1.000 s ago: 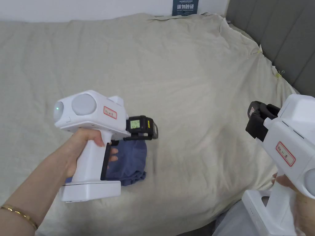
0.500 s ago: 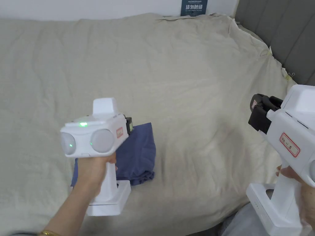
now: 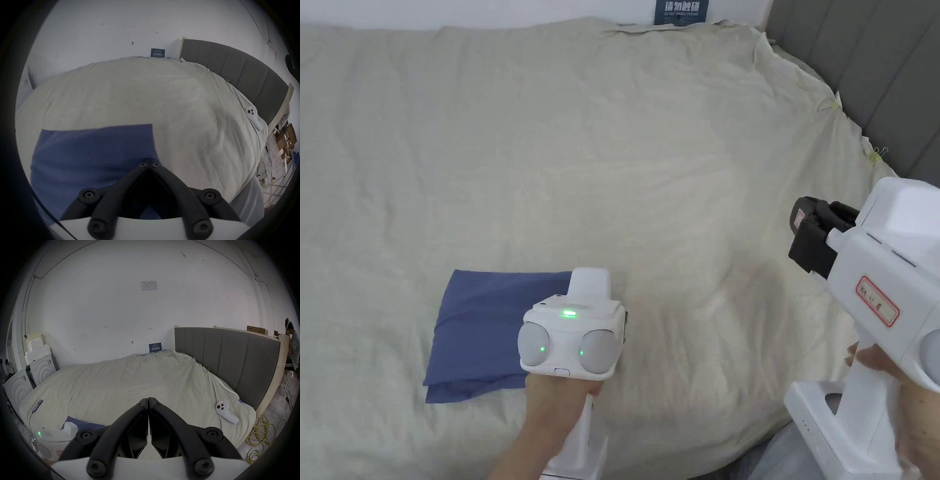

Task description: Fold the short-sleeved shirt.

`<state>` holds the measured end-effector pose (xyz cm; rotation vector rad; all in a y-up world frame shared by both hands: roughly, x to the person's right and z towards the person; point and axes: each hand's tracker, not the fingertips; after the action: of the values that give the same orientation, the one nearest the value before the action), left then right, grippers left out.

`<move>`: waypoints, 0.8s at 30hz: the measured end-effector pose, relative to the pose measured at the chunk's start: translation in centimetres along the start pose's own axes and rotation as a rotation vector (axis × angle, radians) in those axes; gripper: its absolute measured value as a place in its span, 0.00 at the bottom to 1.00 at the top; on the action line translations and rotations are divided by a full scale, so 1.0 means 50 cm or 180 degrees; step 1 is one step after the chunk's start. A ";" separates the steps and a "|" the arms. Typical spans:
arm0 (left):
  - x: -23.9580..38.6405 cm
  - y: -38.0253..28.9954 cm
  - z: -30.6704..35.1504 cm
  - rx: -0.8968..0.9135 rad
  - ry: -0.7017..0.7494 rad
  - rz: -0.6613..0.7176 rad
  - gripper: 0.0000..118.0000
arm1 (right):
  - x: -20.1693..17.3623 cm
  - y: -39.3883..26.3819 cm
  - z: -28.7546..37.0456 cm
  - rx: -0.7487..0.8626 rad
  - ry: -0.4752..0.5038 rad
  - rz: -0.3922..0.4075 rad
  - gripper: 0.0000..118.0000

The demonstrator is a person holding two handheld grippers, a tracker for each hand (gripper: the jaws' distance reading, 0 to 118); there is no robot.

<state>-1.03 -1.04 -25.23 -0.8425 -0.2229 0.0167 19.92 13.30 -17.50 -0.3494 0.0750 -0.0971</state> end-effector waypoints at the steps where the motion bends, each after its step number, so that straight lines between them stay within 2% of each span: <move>1: -0.003 -0.002 -0.015 -0.0040 -0.0009 0.0006 0.00 | -0.003 0.000 -0.001 -0.0005 0.0008 0.0014 0.00; 4: 0.008 0.018 -0.009 -0.0164 -0.0229 0.0214 0.00 | -0.008 -0.001 -0.001 -0.0008 0.0029 0.0023 0.00; 6: -0.003 0.044 0.003 -0.0079 -0.0615 0.0621 0.00 | -0.014 -0.001 -0.002 0.0000 0.0046 0.0016 0.00; 11: -0.017 0.136 0.097 0.0433 -0.0846 0.0488 0.00 | -0.028 0.009 -0.004 0.0035 0.0074 0.0039 0.00; 16: -0.119 0.205 0.225 0.1145 -0.0450 0.0426 0.00 | -0.064 0.023 -0.015 0.0145 0.0126 0.0063 0.00; 20: -0.204 0.202 0.305 0.1682 0.0477 0.0207 0.00 | -0.111 0.026 -0.032 0.0196 0.0273 0.0159 0.00; 24: -0.274 0.165 0.364 0.1932 0.0893 0.0238 0.00 | -0.172 0.022 -0.056 0.0224 0.0427 0.0228 0.00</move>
<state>-17.47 16.51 -22.22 -0.2413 0.0809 0.0339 11.21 14.32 -19.99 -0.2695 0.2160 -0.0521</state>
